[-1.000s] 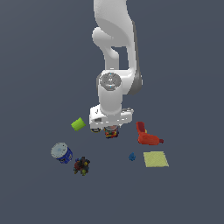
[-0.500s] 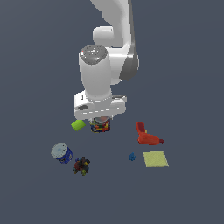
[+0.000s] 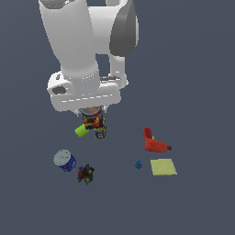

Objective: Pick up a designated object from a clutter of objects.

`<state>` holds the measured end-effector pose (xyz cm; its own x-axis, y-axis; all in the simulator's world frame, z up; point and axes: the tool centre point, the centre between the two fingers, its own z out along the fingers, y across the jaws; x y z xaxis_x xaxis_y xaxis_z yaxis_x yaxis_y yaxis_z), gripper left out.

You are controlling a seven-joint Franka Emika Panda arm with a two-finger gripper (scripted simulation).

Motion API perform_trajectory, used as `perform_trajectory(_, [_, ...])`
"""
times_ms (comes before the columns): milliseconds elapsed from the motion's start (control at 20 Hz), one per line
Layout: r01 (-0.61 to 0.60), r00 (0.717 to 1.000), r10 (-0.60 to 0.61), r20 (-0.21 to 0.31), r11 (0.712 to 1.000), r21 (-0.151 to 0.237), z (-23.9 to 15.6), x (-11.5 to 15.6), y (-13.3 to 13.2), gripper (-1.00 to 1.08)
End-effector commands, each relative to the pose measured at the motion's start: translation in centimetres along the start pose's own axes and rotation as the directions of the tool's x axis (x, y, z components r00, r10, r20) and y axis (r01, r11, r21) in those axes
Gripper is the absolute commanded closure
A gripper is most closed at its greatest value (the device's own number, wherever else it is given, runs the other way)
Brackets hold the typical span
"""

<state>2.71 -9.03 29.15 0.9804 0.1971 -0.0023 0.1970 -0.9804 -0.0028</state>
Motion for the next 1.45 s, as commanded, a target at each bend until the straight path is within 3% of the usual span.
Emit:
perform_trajectory(0, [0.0, 1.0, 0.0, -0.003, 1.0, -0.001, -2.7, 0.2, 1.2, 1.08])
perform_trajectory(650, [0.0, 1.0, 0.0, -0.002, 1.0, -0.002, -12.7, 1.1, 6.0, 1.08])
perform_trajectory(1400, [0.0, 1.0, 0.0, -0.002, 1.0, -0.003, -15.8, 1.6, 7.6, 1.08])
